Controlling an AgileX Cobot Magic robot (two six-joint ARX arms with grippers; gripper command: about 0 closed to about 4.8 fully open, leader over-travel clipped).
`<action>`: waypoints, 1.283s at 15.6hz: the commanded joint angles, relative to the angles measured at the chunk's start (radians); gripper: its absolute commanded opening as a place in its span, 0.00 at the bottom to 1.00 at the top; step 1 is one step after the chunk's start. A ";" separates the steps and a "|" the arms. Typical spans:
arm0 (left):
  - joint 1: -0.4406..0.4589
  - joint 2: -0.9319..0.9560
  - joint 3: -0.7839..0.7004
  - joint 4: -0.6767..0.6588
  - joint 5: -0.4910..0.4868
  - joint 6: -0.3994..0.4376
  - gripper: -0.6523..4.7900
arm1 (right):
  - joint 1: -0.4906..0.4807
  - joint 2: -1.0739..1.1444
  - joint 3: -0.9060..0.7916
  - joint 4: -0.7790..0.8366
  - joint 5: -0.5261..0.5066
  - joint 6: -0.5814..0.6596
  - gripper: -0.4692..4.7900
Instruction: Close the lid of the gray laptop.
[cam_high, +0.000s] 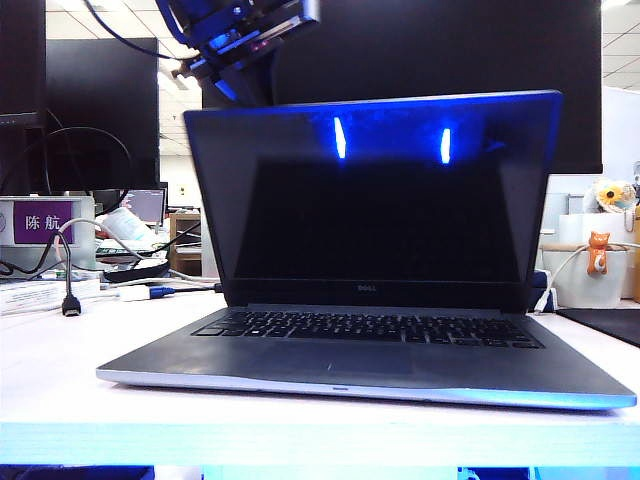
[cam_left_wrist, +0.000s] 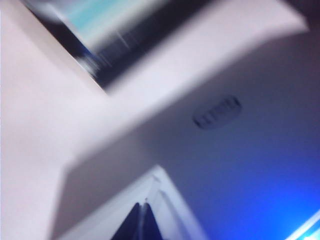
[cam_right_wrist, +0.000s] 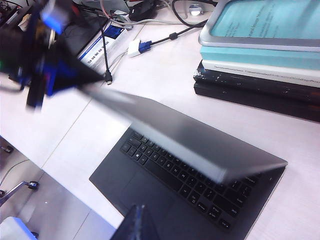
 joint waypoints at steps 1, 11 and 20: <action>-0.040 -0.022 -0.005 -0.078 -0.007 0.015 0.11 | 0.000 -0.003 0.003 0.002 -0.007 -0.006 0.08; -0.052 -0.094 -0.198 -0.006 -0.082 -0.052 0.11 | 0.000 -0.003 0.001 -0.042 -0.007 -0.029 0.08; -0.101 -0.217 -0.388 0.097 -0.092 -0.104 0.11 | 0.000 -0.002 -0.010 -0.042 -0.007 -0.033 0.08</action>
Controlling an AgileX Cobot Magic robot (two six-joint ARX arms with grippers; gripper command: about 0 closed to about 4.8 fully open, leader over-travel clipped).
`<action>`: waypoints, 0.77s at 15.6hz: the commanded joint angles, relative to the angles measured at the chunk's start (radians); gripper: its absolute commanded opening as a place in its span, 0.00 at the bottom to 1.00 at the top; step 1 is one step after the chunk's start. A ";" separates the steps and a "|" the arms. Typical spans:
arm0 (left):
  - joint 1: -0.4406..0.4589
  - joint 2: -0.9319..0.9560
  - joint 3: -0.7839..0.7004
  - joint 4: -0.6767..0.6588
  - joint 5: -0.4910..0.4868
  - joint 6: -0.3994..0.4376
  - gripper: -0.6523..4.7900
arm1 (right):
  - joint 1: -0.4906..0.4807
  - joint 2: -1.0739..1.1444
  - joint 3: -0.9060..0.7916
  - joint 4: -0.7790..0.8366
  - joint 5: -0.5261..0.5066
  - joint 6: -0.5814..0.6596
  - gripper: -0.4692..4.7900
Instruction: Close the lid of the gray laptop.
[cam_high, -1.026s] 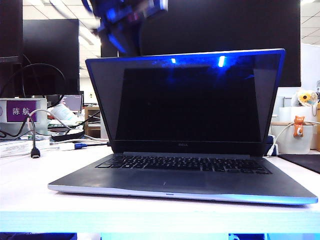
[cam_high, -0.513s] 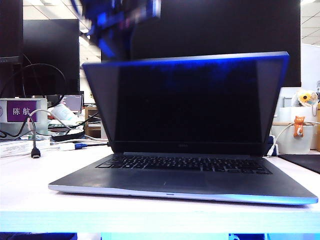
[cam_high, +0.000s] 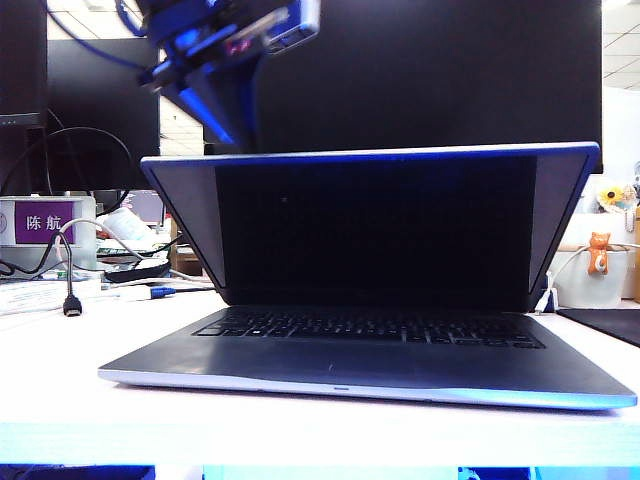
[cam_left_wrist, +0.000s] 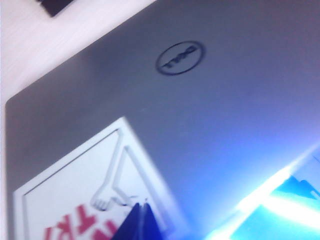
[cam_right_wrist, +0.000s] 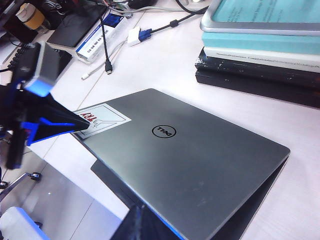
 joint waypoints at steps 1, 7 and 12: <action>0.001 0.001 -0.041 0.018 -0.010 -0.014 0.11 | 0.000 -0.002 -0.016 0.007 -0.007 -0.007 0.08; -0.033 -0.013 -0.065 0.028 -0.010 -0.045 0.11 | 0.001 -0.002 -0.048 -0.028 -0.008 -0.020 0.08; -0.050 -0.111 -0.259 0.180 -0.016 -0.114 0.11 | 0.001 -0.003 -0.048 -0.053 -0.008 -0.036 0.08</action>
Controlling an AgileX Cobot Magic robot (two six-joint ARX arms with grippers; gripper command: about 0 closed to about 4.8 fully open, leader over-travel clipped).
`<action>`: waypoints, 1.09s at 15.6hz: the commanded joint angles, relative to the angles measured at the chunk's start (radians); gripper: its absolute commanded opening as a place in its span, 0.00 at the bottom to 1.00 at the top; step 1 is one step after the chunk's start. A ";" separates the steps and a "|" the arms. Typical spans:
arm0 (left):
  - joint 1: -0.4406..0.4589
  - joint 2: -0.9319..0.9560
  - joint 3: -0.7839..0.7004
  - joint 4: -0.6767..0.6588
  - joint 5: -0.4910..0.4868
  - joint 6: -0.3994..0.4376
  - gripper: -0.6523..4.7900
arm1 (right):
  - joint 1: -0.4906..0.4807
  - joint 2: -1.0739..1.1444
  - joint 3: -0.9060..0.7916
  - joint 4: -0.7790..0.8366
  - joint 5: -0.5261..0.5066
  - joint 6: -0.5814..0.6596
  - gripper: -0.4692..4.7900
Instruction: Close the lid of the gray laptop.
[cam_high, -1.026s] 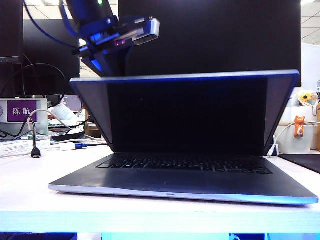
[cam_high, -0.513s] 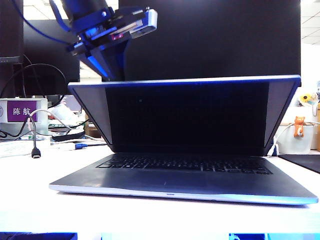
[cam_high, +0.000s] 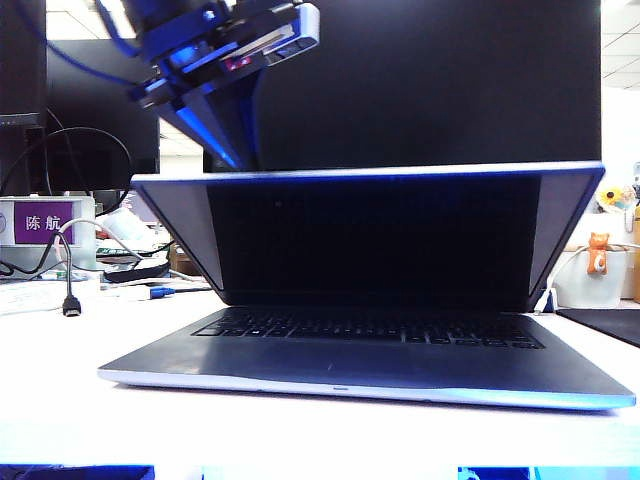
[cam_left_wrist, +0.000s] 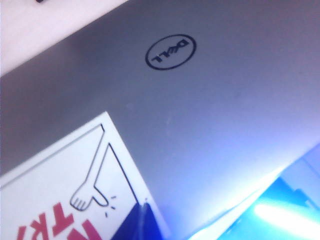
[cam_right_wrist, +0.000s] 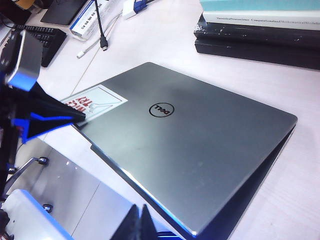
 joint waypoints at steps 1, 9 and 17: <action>-0.002 -0.043 -0.130 0.074 0.001 -0.047 0.11 | 0.000 -0.003 0.002 0.008 -0.008 -0.006 0.08; -0.053 -0.082 -0.182 0.154 -0.064 -0.087 0.11 | 0.001 -0.003 0.002 0.001 -0.011 -0.006 0.08; -0.088 -0.125 -0.339 0.294 -0.099 -0.150 0.11 | 0.000 -0.009 0.002 -0.011 -0.011 -0.015 0.08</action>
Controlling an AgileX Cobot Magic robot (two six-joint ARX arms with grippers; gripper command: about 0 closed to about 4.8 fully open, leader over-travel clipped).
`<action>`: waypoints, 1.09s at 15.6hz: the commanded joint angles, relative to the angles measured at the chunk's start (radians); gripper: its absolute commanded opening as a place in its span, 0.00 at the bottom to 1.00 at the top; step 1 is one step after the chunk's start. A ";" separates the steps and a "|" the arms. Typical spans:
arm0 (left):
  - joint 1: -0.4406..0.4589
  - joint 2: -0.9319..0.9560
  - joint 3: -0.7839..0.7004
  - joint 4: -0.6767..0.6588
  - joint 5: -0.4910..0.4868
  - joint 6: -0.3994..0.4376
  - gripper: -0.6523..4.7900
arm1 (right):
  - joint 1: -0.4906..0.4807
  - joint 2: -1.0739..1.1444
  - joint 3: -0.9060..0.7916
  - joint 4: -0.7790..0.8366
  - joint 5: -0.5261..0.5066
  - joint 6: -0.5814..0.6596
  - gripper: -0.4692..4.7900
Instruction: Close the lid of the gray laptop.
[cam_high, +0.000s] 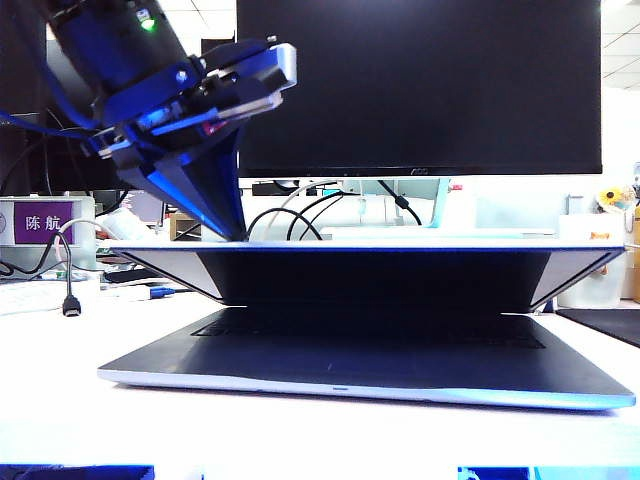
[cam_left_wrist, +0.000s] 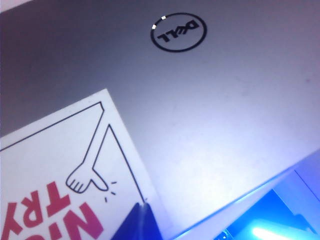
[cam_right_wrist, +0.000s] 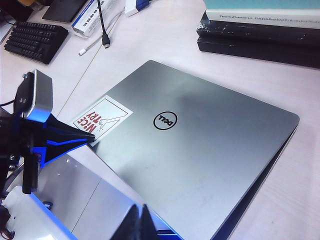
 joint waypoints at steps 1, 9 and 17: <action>-0.015 -0.005 -0.028 0.031 -0.005 -0.020 0.11 | 0.000 -0.003 0.002 0.001 -0.010 -0.005 0.08; -0.030 -0.011 -0.115 0.084 -0.015 -0.074 0.11 | 0.000 -0.004 0.002 -0.026 -0.010 -0.014 0.08; -0.051 -0.293 -0.126 0.149 -0.165 0.010 0.11 | 0.000 -0.003 0.002 -0.029 -0.010 -0.036 0.08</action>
